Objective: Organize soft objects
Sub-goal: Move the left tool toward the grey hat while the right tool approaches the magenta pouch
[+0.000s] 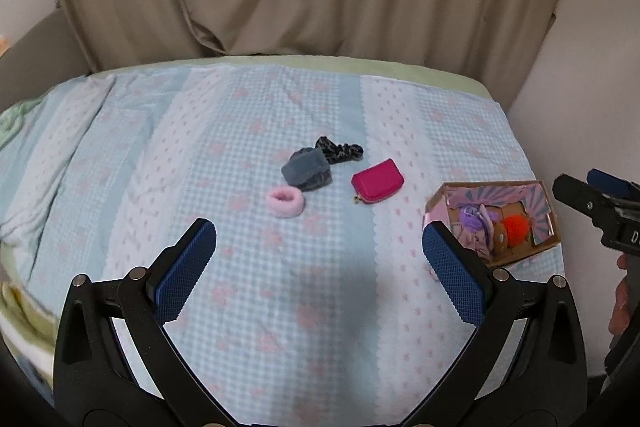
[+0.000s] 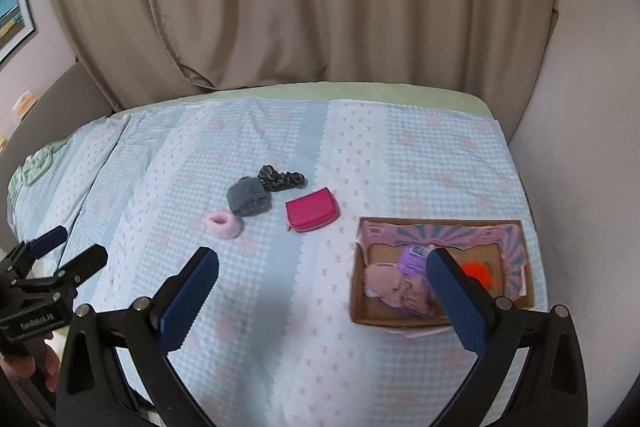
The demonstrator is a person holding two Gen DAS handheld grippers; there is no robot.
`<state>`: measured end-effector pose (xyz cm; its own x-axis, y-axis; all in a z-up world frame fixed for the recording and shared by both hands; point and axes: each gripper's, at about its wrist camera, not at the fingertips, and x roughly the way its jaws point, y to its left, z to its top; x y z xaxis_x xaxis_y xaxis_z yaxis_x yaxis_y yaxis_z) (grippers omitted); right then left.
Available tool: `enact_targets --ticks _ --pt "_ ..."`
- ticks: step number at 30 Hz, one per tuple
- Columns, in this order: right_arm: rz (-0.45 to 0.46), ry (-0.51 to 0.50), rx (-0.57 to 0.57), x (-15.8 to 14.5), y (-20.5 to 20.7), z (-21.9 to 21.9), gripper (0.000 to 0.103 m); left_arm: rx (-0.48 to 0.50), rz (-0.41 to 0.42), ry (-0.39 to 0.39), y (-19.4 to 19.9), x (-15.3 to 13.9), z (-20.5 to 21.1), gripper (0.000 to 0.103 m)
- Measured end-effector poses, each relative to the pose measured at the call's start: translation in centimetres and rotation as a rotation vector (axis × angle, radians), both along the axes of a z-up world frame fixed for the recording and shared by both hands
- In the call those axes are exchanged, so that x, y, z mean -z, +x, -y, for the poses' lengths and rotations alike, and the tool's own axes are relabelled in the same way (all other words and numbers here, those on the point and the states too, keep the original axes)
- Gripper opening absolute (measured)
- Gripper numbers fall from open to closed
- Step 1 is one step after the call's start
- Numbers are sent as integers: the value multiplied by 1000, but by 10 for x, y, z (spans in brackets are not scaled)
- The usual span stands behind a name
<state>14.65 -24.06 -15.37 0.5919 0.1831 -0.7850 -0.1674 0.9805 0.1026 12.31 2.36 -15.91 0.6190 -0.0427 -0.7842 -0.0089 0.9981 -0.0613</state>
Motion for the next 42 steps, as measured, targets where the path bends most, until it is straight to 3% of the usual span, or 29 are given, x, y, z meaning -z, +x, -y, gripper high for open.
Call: enact_targets --ticks 5,11,15,19,29,33,40,42 --pt "-34 5 86 10 32 -33 103 85 -45 -16 51 16 -29 103" --pt "-123 56 191 43 79 -63 103 191 -89 -29 123 48 -53 103" --pt "-189 131 266 77 117 -76 103 232 -126 -23 170 81 -56 103" --pt "-255 143 308 118 154 -89 103 253 -164 -18 207 119 -56 103" --pt "-440 156 485 237 228 -89 103 299 -294 42 264 223 -39 103" --pt "-495 101 537 277 249 -86 103 311 -337 54 281 261 -29 103" --pt "-566 178 678 326 258 -66 103 285 -398 52 308 311 -18 102" --pt "-553 209 696 332 260 -63 94 280 -407 53 314 320 -15 101"
